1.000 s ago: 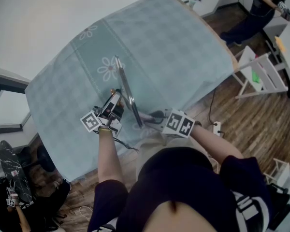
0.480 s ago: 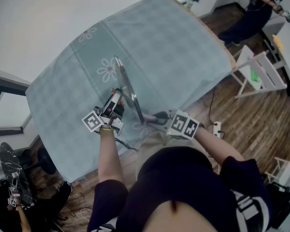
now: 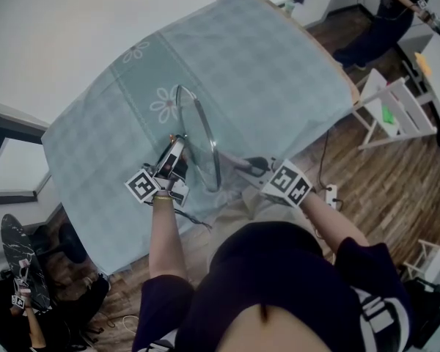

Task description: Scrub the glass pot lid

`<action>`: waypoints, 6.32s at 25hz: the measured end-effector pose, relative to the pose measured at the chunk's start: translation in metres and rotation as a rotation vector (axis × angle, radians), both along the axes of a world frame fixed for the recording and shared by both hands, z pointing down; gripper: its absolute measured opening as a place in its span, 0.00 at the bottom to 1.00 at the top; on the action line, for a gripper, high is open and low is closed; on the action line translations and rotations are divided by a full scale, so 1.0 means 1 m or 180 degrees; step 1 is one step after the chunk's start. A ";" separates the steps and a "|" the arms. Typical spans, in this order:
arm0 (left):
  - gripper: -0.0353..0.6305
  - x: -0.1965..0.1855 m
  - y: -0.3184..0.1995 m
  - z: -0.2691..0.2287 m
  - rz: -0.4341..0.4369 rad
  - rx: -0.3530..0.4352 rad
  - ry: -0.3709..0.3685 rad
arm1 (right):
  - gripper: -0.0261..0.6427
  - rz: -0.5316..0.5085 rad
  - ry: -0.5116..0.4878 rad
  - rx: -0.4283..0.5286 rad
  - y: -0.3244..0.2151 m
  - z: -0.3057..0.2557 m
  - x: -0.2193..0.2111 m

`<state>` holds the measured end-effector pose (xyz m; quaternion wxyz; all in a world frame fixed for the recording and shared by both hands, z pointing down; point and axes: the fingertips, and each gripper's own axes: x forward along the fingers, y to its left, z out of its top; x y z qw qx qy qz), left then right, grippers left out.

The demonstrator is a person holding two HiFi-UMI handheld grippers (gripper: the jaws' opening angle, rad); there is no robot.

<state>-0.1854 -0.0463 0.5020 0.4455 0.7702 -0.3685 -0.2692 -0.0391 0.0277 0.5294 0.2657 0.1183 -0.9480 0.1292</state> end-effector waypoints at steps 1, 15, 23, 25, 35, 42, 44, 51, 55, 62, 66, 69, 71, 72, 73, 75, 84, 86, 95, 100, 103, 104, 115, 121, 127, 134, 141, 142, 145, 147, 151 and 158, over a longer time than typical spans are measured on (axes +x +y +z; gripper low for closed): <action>0.30 -0.002 0.001 0.000 -0.0031 -0.0014 -0.0054 | 0.16 0.0039 0.0000 0.0009 -0.002 0.000 0.002; 0.30 -0.019 0.004 0.021 -0.0399 -0.0461 -0.1226 | 0.16 0.0561 -0.0054 -0.0010 -0.027 -0.001 0.025; 0.30 -0.017 -0.015 0.042 -0.0559 -0.0856 -0.1589 | 0.16 0.0807 -0.0081 -0.0021 -0.055 -0.002 0.041; 0.30 -0.015 -0.022 0.047 -0.0592 -0.0926 -0.1636 | 0.16 0.0851 -0.0087 -0.0011 -0.066 -0.003 0.047; 0.30 0.002 -0.046 0.070 -0.0741 -0.1277 -0.2154 | 0.16 0.0746 -0.0084 0.0076 -0.129 -0.015 0.066; 0.30 0.003 -0.058 0.085 -0.0790 -0.1499 -0.2351 | 0.16 0.0534 -0.0148 0.0069 -0.160 -0.019 0.054; 0.30 0.004 -0.060 0.090 -0.0794 -0.1560 -0.2425 | 0.16 0.0497 -0.0184 0.0063 -0.166 -0.019 0.051; 0.30 0.010 -0.068 0.103 -0.0796 -0.1751 -0.2636 | 0.16 0.0465 -0.0263 0.0028 -0.183 -0.019 0.052; 0.30 0.011 -0.069 0.111 -0.0794 -0.1835 -0.2737 | 0.16 0.0468 -0.0305 -0.0056 -0.188 -0.018 0.050; 0.30 0.012 -0.073 0.120 -0.0797 -0.1956 -0.2844 | 0.16 0.0399 -0.0335 -0.0101 -0.199 -0.016 0.048; 0.30 0.014 -0.075 0.125 -0.0792 -0.2011 -0.2900 | 0.16 0.0347 -0.0310 -0.0110 -0.205 -0.015 0.051; 0.30 0.014 -0.075 0.128 -0.0799 -0.2040 -0.2942 | 0.16 0.0292 -0.0312 -0.0105 -0.208 -0.015 0.052; 0.30 0.015 -0.075 0.128 -0.0811 -0.2043 -0.2956 | 0.16 0.0255 -0.0322 -0.0107 -0.210 -0.014 0.052; 0.30 0.015 -0.075 0.128 -0.0818 -0.2043 -0.2963 | 0.16 0.0246 -0.0318 -0.0110 -0.211 -0.014 0.052; 0.30 0.015 -0.075 0.129 -0.0827 -0.2042 -0.2971 | 0.16 0.0235 -0.0315 -0.0114 -0.211 -0.014 0.052; 0.30 0.015 -0.076 0.129 -0.0846 -0.2038 -0.2991 | 0.16 0.0186 -0.0323 -0.0134 -0.210 -0.014 0.051; 0.30 0.013 -0.074 0.128 -0.0883 -0.2045 -0.3027 | 0.16 -0.0007 -0.0355 -0.0166 -0.202 -0.016 0.052; 0.30 0.014 -0.074 0.129 -0.0859 -0.2033 -0.2989 | 0.16 -0.0019 -0.0363 -0.0168 -0.201 -0.016 0.054; 0.45 0.016 -0.073 0.120 -0.1001 -0.1979 -0.2946 | 0.16 -0.0153 -0.0327 -0.0214 -0.192 -0.011 0.056; 0.48 0.015 -0.070 0.111 -0.1205 -0.1934 -0.2889 | 0.16 -0.0159 -0.0369 -0.0204 -0.192 -0.010 0.054; 0.48 0.014 -0.063 0.103 -0.1308 -0.1885 -0.2859 | 0.16 -0.0130 -0.0408 -0.0224 -0.190 -0.011 0.052; 0.49 0.013 -0.061 0.100 -0.1345 -0.1868 -0.2874 | 0.16 -0.0120 -0.0418 -0.0226 -0.189 -0.010 0.051; 0.47 0.019 -0.029 0.065 -0.1791 -0.1639 -0.2759 | 0.16 -0.0155 -0.0490 -0.0132 -0.169 -0.020 0.032; 0.23 0.016 -0.002 0.050 -0.2094 -0.1636 -0.2760 | 0.16 -0.0148 -0.0481 -0.0067 -0.150 -0.023 0.022; 0.07 0.019 0.034 0.040 -0.2273 -0.1676 -0.2774 | 0.16 -0.0042 -0.0487 -0.0041 -0.128 -0.031 0.020; 0.05 0.030 0.071 0.034 -0.2263 -0.1685 -0.2711 | 0.16 0.0022 -0.0522 -0.0015 -0.096 -0.039 0.021; 0.05 0.047 0.097 0.023 -0.2200 -0.1597 -0.2607 | 0.16 0.0090 -0.0537 0.0020 -0.065 -0.048 0.029; 0.05 0.050 0.100 0.021 -0.2193 -0.1579 -0.2591 | 0.16 0.0100 -0.0538 0.0029 -0.060 -0.049 0.031; 0.05 0.058 0.113 0.016 -0.2164 -0.1540 -0.2558 | 0.16 0.0123 -0.0536 0.0049 -0.045 -0.051 0.036; 0.05 0.063 0.121 0.014 -0.2149 -0.1529 -0.2536 | 0.16 0.0131 -0.0534 0.0057 -0.034 -0.052 0.039; 0.05 0.070 0.136 0.013 -0.2124 -0.1518 -0.2530 | 0.16 0.0152 -0.0549 0.0061 -0.017 -0.055 0.043; 0.05 0.092 0.157 0.008 -0.2072 -0.1447 -0.2532 | 0.16 0.0187 -0.0556 0.0116 0.007 -0.058 0.061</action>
